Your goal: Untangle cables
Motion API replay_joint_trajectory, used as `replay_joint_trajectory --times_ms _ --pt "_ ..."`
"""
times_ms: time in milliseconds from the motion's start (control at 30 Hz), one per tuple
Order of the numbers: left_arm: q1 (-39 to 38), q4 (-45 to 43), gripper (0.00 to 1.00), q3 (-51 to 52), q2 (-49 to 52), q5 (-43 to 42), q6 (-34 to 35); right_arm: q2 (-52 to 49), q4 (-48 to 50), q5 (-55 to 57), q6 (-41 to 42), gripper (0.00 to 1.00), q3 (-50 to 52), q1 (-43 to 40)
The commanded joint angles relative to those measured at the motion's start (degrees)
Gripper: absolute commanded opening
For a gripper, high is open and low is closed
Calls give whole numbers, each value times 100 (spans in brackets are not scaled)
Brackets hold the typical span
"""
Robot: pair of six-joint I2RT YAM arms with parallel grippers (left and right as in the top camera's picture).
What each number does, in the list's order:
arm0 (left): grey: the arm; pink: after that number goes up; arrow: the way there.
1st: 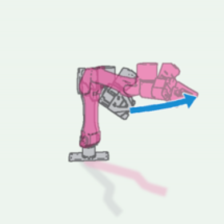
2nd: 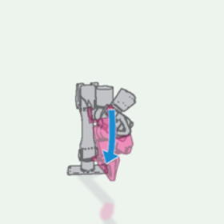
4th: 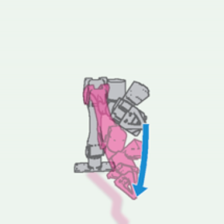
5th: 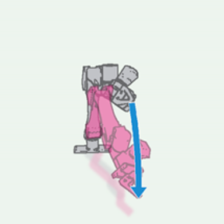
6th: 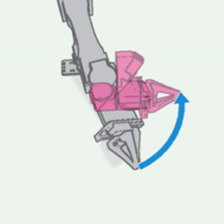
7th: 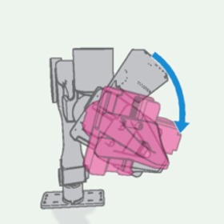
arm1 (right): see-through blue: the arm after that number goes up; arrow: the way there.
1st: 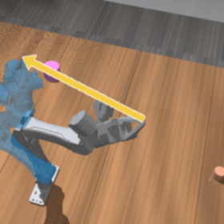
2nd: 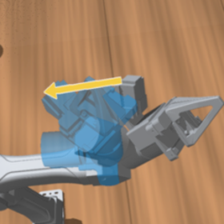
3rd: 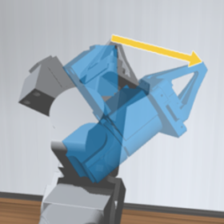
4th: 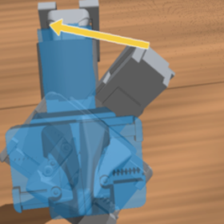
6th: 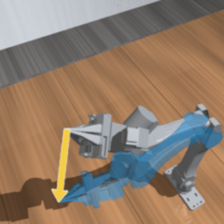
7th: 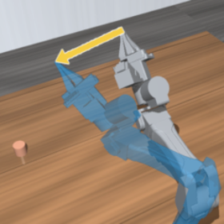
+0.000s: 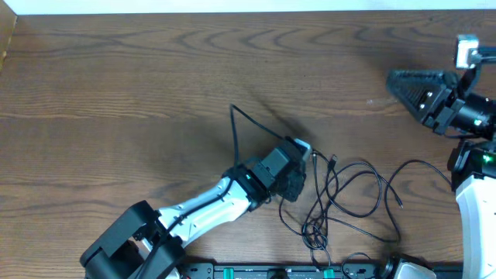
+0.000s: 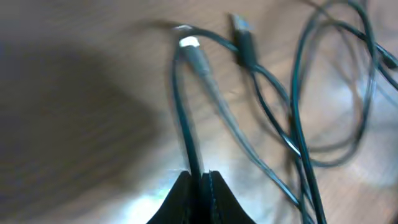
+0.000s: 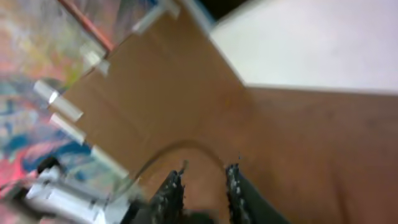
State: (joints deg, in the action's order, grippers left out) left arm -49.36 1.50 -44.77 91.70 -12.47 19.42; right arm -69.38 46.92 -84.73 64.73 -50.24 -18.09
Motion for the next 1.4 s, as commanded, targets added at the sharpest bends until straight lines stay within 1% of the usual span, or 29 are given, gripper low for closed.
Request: replay_joint_trajectory --times_ms 0,33,133,233,267,367,467,567,667,733,767,833,933,1033,1167,1200,1300,1367 --pt "352 -2 8 -66 -192 267 -74 9 -46 -479 -468 34 306 131" --pt "437 -2 8 -83 -247 267 -74 -2 -48 -479 -566 40 407 136" --pt "844 -4 7 -210 -614 269 -81 -70 -46 -382 -780 43 715 153" --pt "1318 -52 8 -367 -1082 267 -160 -221 -50 -186 -1049 51 938 164" --pt "1578 -70 7 -457 -1362 267 -160 -352 -50 -131 -1104 52 977 170" --pt "1941 -76 7 -577 -1860 264 -157 -651 -50 -52 -1123 52 981 295" --pt "2087 -350 7 -590 -2297 267 -160 -933 -50 -48 -1123 50 981 610" --pt "2107 -769 8 -590 -2680 264 -155 -1226 -50 20 -1150 51 981 1113" --pt "2105 -977 8 -590 -2927 243 -42 -1484 -52 98 -1475 62 981 1580" --pt "2105 -933 7 -590 -3003 229 46 -1668 -92 208 -1727 65 981 1823" --pt "2105 -907 8 -590 -3014 94 61 -1858 -262 382 -2044 68 981 2013" --pt "2105 -914 8 -588 -3010 -87 68 -2057 -656 621 -2586 69 981 2188" --pt "2105 -911 7 -588 -3008 -122 81 -2317 -1460 1137 -3462 72 981 2518" --pt "2105 -911 8 -588 -3008 -120 79 -2494 -2013 1587 -4070 75 981 2918" --pt "2107 -909 8 -588 -3003 -122 81 -2603 -2144 2046 -4277 84 981 3526" --pt "2107 -911 8 -588 -3001 -120 81 -2629 -2203 2291 -4284 85 981 3681" --pt "2107 -909 8 -588 -2999 -120 81 -2664 -2658 3080 -4450 81 981 4061" --pt "2107 -907 8 -588 -2999 -120 79 -2669 -2916 3298 -4588 77 981 4256"
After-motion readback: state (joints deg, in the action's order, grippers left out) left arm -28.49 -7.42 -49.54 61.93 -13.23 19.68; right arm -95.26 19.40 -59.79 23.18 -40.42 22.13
